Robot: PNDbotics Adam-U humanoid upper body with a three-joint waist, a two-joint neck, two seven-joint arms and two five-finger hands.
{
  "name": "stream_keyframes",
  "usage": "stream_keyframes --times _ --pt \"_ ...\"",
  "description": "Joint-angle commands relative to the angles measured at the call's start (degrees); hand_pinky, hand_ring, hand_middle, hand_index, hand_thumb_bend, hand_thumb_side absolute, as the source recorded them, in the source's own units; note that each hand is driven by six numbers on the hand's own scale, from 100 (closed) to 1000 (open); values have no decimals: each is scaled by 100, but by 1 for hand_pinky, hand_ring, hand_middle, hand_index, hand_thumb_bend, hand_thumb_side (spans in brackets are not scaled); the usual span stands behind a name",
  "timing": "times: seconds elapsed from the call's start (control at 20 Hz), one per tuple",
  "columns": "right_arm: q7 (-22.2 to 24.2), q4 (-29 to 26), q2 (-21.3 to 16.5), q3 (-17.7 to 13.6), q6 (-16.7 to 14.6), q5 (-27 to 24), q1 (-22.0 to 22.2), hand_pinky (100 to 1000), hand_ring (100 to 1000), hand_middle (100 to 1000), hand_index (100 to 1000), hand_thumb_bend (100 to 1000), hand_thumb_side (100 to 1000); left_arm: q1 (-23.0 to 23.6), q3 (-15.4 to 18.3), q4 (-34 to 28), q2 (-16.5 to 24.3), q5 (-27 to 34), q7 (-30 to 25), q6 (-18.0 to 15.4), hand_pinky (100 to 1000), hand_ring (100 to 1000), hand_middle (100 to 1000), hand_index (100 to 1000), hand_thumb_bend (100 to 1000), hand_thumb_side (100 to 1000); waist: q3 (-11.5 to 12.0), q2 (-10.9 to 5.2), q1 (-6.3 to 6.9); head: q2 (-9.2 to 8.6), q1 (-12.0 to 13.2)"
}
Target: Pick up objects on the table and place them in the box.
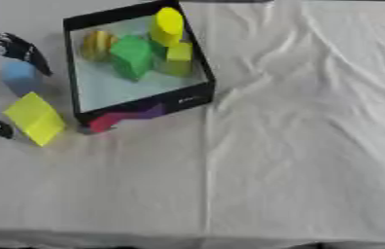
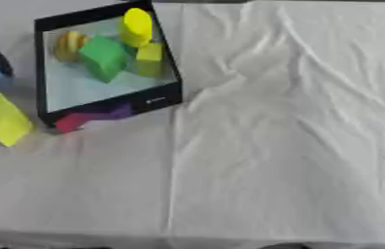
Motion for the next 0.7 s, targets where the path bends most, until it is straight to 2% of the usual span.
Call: stream_keyframes --times 0.05,0.55,0.7 --pt "-26 -21 -110 -71 -2 -42 -82 818 823 721 834 100 706 -108 23 14 104 -199 73 -154 858 828 762 825 788 191 -10 -363 83 33 -44" --pt "-46 133 -71 -145 -64 -47 -98 818 820 717 828 100 711 6 -73 -33 85 -951 351 -507 856 833 786 844 887 159 -36 -344 79 -23 0" --pt "-22 170 -51 -133 -55 -23 -96 818 816 717 828 100 718 27 -60 59 37 -1201 498 -575 857 837 792 849 876 140 -38 -338 81 -41 8"
